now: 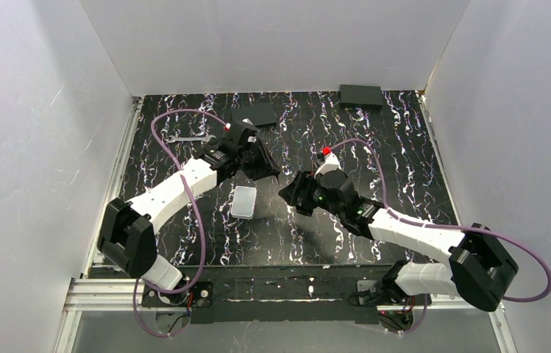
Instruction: Unlock with the key
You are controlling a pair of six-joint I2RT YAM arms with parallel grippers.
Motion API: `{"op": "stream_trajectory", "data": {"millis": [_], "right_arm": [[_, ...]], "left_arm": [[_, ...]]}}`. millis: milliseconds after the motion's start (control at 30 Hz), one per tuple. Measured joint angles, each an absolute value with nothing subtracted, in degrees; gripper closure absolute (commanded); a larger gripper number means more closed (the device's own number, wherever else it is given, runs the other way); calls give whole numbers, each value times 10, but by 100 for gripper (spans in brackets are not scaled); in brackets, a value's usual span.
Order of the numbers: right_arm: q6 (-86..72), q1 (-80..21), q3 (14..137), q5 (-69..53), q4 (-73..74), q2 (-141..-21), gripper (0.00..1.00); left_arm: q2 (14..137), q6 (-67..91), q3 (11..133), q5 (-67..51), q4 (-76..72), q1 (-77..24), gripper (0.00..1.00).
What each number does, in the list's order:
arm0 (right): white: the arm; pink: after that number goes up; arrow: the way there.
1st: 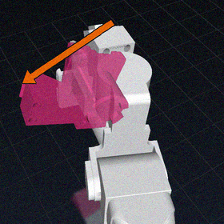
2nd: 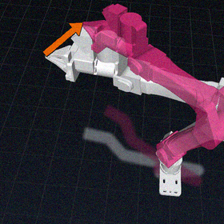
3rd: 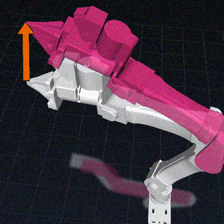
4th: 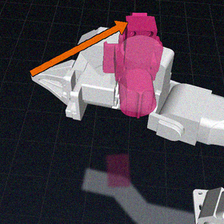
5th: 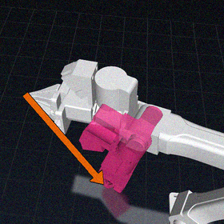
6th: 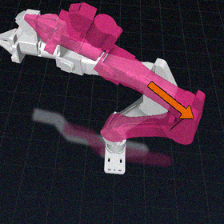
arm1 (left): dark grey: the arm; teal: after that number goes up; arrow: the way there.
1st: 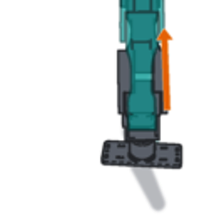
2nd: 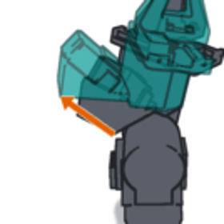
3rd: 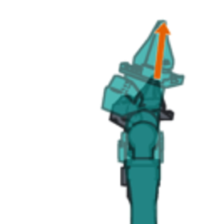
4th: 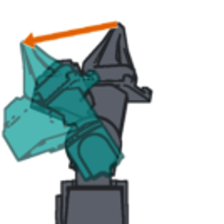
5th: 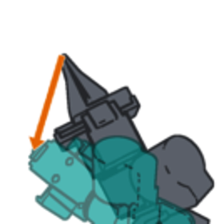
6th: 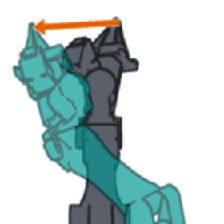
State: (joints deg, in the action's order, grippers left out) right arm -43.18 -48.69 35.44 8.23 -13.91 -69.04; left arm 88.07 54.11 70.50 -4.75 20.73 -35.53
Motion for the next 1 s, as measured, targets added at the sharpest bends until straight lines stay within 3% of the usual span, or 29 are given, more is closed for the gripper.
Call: {"op": "stream_trajectory", "data": {"millis": [533, 1000], "right_arm": [[-400, -509, 396, 46, -177, -717, 35], [-398, -511, 441, 62, -163, -756, 58]], "left_arm": [[843, 577, 667, -56, 195, -355, 88], [821, 582, 658, -66, 180, -355, 89]]}}
